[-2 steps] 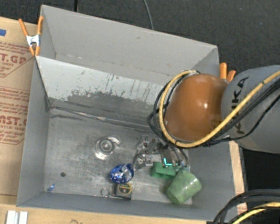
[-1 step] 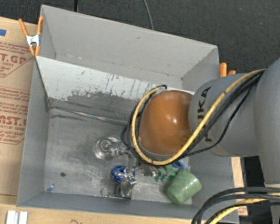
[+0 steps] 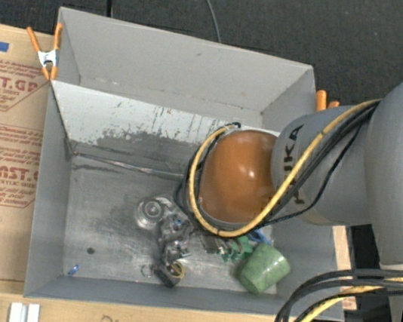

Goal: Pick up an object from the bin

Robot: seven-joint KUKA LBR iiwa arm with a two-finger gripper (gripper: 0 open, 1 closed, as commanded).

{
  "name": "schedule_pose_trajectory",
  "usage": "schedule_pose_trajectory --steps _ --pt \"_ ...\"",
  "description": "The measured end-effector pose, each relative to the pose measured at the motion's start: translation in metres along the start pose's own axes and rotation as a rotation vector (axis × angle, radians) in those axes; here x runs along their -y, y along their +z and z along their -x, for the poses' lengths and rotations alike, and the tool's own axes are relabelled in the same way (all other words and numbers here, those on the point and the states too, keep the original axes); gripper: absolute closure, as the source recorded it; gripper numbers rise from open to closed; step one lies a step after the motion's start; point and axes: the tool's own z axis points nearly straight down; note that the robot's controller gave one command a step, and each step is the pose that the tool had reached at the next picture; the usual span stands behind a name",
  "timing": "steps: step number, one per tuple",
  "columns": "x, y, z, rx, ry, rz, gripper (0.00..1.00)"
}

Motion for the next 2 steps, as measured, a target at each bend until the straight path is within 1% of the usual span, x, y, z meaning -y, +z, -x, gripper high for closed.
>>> schedule_pose_trajectory --steps 1,2 --pt "0.0 0.0 0.0 0.0 0.0 0.0 0.0" --pt "0.042 -0.004 0.038 0.001 0.255 -0.002 0.0"
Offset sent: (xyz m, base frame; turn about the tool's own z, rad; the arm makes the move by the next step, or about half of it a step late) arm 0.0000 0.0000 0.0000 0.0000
